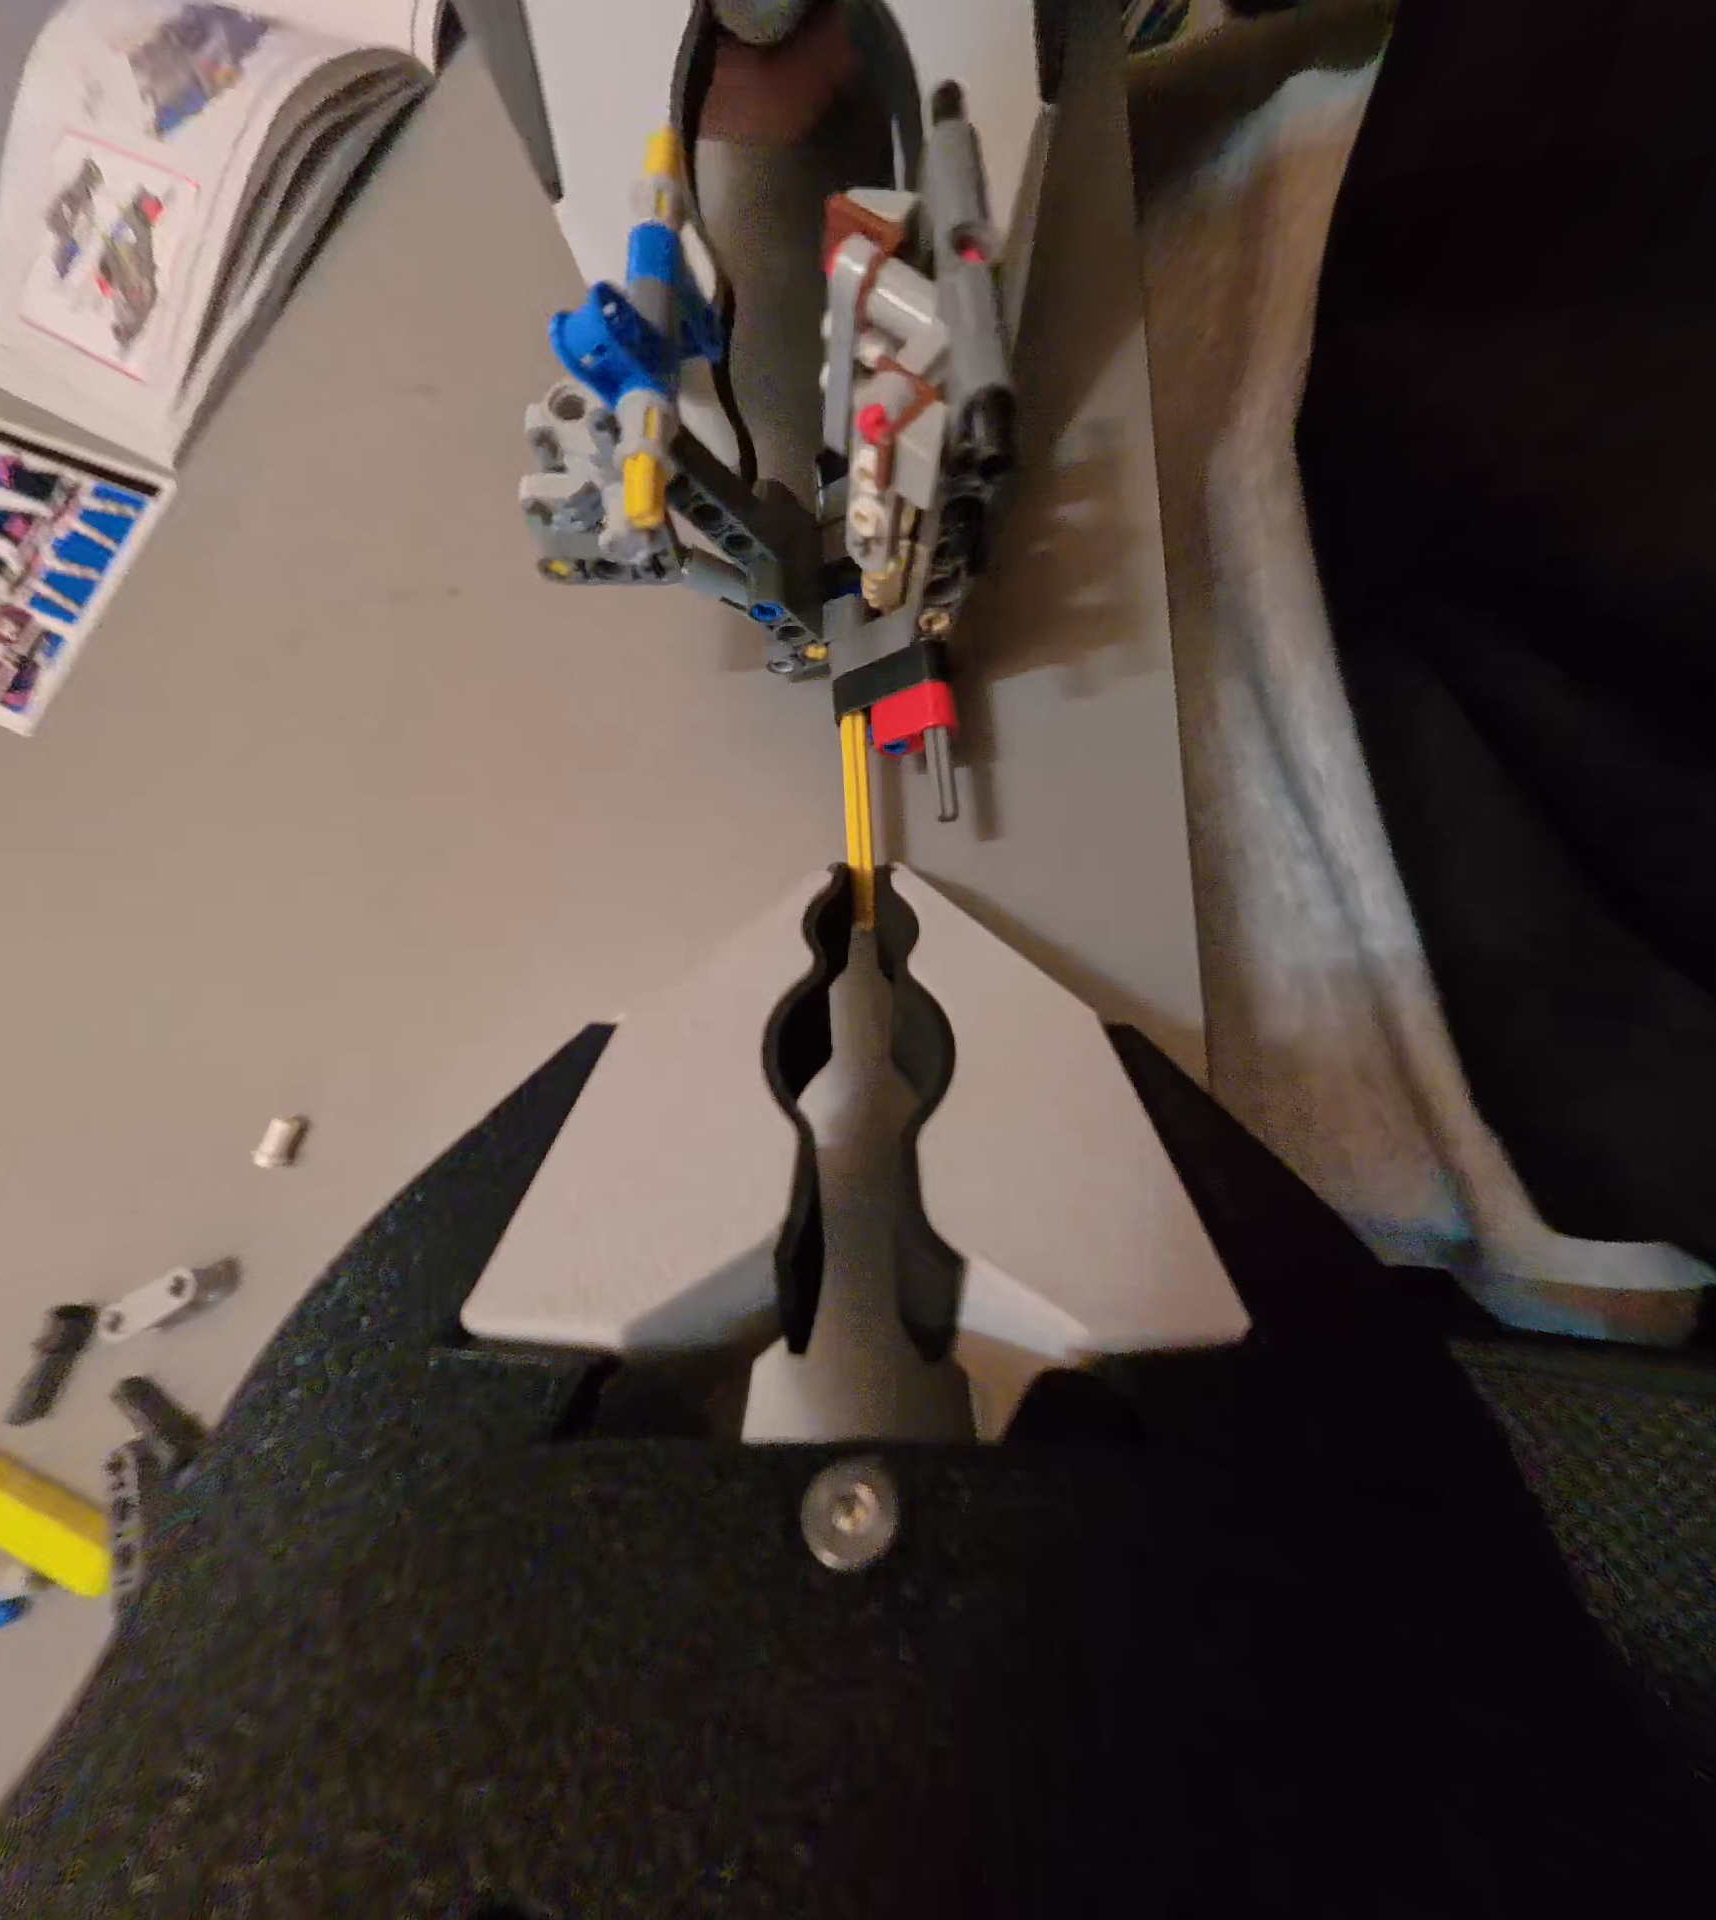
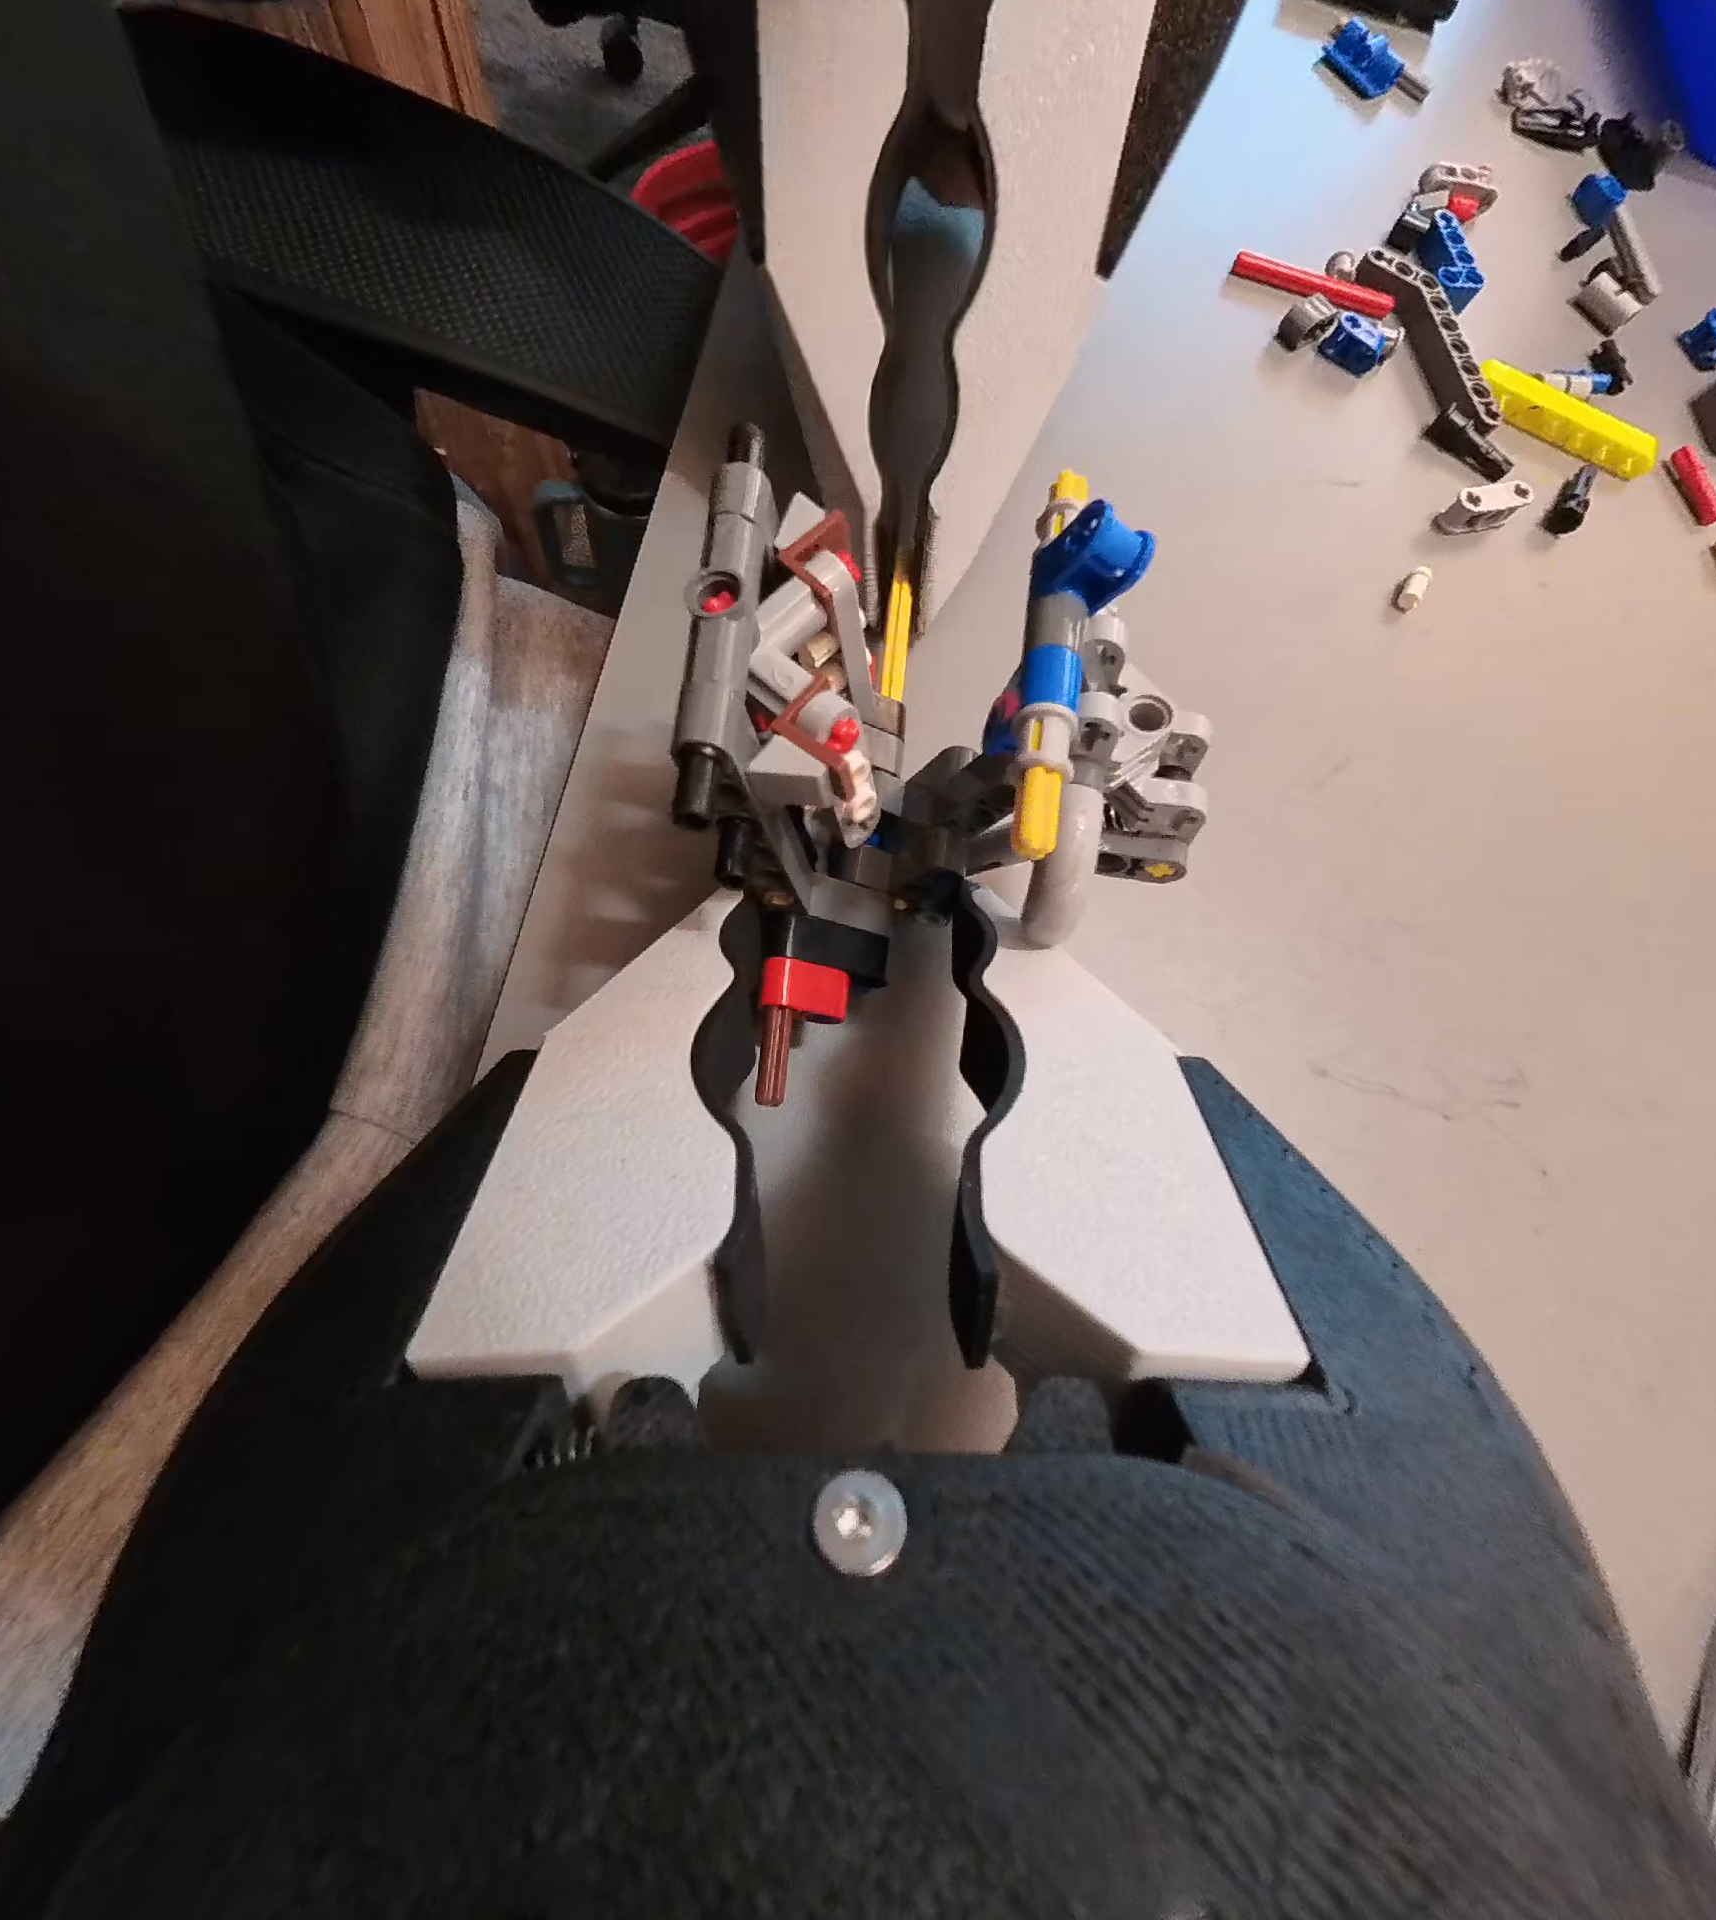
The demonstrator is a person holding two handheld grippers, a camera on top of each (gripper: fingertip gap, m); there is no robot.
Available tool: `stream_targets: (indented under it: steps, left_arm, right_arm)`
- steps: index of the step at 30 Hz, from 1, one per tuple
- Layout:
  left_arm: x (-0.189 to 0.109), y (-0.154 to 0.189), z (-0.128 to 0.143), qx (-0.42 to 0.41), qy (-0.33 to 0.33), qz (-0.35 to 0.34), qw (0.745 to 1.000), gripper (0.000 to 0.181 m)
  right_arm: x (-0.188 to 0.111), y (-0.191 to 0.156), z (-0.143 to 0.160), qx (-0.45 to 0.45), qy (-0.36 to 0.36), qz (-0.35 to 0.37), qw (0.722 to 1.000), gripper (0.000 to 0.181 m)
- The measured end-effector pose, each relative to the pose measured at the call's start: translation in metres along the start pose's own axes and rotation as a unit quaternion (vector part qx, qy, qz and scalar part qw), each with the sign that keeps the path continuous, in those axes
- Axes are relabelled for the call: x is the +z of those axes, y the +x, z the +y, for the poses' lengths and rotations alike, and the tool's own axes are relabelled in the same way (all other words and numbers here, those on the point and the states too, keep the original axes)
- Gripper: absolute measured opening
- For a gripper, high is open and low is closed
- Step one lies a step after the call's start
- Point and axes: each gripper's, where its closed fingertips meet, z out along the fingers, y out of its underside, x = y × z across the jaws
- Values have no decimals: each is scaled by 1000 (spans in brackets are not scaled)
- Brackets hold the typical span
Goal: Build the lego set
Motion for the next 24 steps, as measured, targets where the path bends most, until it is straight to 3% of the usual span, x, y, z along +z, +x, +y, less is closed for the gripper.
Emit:
stream_targets:
  steps: [1, 8, 10, 15, 20, 24]
  left_arm:
    - [0, 0, -1, 12, 2, -6, 1000, 1]
    - [11, 1, -12, 51, 15, -16, 998, 1]
    - [9, -3, -8, 35, -1, -34, 999, 1]
    - [11, -8, -10, 25, 5, -69, 997, 1]
    - [12, -30, -5, 50, -31, -171, 983, 2]
    - [14, -31, -7, 55, -32, -168, 984, 2]
  right_arm:
    - [0, 0, 0, -1, 0, -1, 1000, 34]
    - [5, -4, -7, -17, 8, -7, 1000, 45]
    - [1, 8, -1, 17, -3, 38, 999, 34]
    - [-1, 11, 0, 2, -4, 68, 998, 34]
    - [-10, 37, 2, -41, 1, 164, 986, 37]
    - [-15, 40, 1, -88, 14, 191, 978, 39]
